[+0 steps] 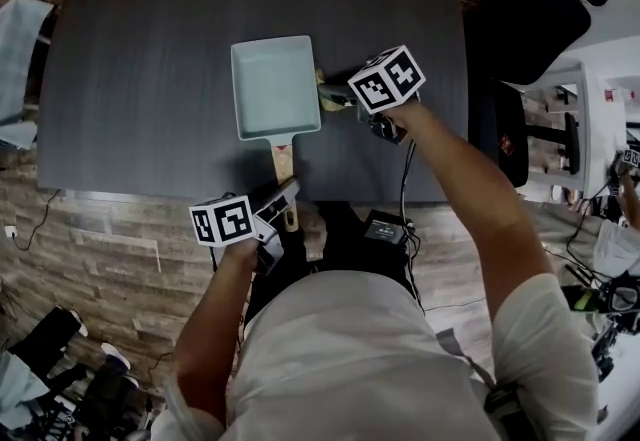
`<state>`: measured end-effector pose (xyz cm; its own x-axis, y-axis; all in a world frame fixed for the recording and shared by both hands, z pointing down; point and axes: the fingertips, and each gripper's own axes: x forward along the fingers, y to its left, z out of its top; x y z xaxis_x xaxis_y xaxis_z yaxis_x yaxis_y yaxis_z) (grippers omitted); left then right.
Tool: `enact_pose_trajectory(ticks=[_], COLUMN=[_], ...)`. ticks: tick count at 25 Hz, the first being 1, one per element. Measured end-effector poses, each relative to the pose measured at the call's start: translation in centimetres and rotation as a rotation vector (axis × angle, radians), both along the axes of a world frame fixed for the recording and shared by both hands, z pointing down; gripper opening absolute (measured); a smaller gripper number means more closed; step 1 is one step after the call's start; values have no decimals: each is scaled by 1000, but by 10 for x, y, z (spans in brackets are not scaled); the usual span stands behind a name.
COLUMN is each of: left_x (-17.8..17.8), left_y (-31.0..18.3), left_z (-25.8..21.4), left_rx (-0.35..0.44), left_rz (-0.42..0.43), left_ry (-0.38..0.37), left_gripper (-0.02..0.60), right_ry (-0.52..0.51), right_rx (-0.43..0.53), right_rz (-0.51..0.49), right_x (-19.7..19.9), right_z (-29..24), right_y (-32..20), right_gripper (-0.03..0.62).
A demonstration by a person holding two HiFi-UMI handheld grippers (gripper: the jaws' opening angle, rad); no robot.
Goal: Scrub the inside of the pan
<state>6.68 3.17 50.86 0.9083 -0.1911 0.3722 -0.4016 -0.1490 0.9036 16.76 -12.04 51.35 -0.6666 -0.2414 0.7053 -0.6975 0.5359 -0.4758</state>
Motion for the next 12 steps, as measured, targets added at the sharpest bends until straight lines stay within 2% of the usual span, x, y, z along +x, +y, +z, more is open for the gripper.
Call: enact_pose_trajectory(ticks=[12], left_x=[0], left_y=[-1], left_z=[0], left_rx=[1], left_rz=[-1], left_ry=[6], left_gripper=[117], right_ry=[-48], right_rx=[-21], right_rz=[-38], right_x=[-13], right_z=[-1], right_y=[59], right_gripper=[32])
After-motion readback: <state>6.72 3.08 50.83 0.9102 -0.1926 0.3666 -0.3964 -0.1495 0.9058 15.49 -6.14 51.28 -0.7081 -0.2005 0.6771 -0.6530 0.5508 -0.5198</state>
